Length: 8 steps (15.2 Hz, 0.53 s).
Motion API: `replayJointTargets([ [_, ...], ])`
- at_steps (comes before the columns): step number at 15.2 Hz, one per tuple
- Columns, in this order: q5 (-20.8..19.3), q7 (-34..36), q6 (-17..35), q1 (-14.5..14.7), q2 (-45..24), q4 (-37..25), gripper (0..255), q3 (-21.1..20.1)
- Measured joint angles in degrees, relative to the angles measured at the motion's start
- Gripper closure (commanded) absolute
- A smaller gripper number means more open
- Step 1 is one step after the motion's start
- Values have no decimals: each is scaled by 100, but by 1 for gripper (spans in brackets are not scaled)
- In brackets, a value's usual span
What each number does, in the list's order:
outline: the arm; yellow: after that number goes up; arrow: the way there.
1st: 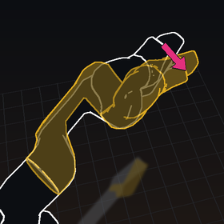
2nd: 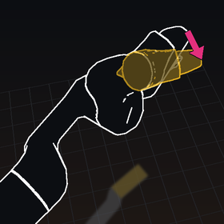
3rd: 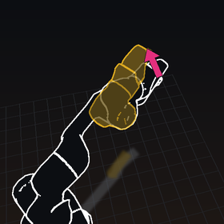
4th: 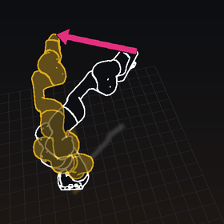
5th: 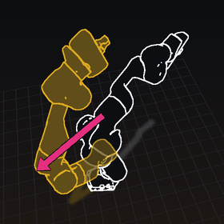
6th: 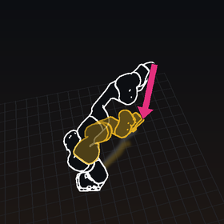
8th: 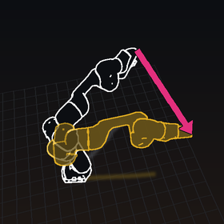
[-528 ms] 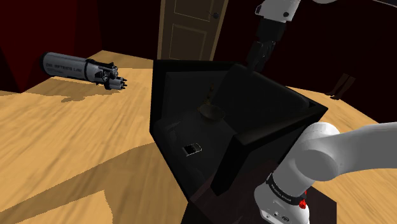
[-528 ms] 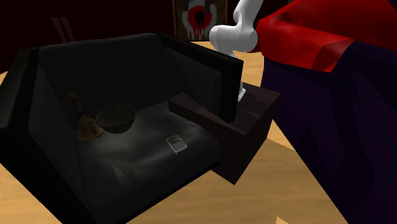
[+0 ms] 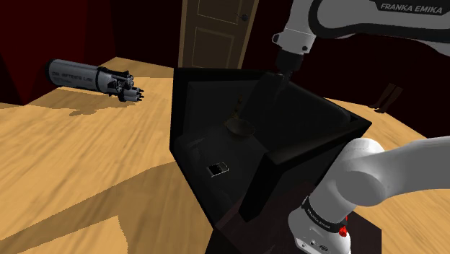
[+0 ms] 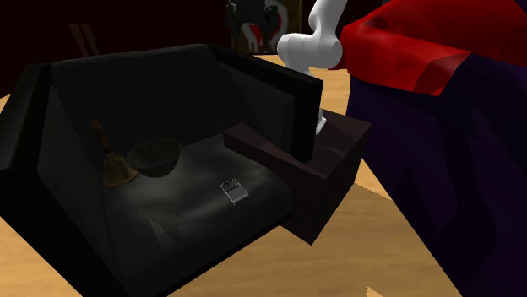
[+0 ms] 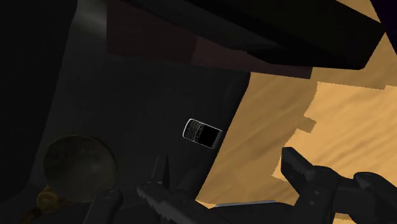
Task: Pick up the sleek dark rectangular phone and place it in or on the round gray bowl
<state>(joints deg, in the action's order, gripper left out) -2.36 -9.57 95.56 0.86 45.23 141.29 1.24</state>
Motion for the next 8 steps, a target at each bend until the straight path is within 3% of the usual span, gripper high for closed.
replayJointTargets([
  [8,-308,-1233,1659,235,-541,1089,0,523],
])
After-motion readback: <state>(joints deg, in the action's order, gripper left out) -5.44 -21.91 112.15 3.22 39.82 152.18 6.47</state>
